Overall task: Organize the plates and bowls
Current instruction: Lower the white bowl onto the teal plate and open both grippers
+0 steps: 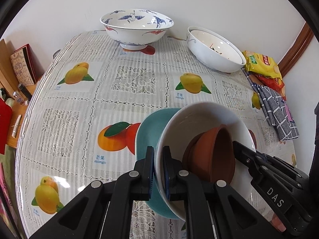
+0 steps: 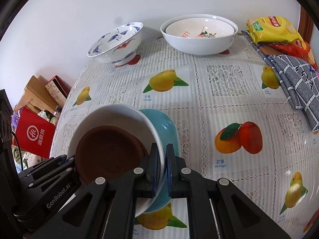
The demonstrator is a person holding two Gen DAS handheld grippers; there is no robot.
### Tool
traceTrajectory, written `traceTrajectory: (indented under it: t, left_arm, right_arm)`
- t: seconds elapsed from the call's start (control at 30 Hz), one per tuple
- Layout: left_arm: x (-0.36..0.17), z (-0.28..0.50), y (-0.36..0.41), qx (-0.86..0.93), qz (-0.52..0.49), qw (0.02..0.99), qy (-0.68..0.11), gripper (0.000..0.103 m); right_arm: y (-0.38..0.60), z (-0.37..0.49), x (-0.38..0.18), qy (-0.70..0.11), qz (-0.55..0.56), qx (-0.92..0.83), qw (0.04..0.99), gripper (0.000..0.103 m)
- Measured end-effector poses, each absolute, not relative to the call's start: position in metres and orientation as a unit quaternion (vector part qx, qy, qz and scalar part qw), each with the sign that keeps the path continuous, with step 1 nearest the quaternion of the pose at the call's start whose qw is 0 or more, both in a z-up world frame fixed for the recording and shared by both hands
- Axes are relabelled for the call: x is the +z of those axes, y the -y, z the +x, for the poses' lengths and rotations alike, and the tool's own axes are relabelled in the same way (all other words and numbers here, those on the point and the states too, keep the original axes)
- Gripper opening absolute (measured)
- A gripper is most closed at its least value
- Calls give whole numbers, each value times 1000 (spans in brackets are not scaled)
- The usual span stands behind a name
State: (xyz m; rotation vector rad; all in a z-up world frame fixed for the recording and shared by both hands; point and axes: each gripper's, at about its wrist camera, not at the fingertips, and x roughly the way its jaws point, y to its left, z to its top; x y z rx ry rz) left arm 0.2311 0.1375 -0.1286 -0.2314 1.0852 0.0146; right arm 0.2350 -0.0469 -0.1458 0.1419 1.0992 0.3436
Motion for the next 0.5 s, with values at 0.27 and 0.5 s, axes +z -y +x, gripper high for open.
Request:
traceTrajectory:
  t: [0.27, 0.5]
  left_arm:
    - [-135, 235, -137, 4, -109, 848, -518, 10]
    - [-136, 237, -138, 1, -113, 848, -517, 10]
  right_arm:
    - [46, 239, -157, -528, 64, 163, 831, 7]
    - [46, 242, -158, -525, 62, 164, 833, 7]
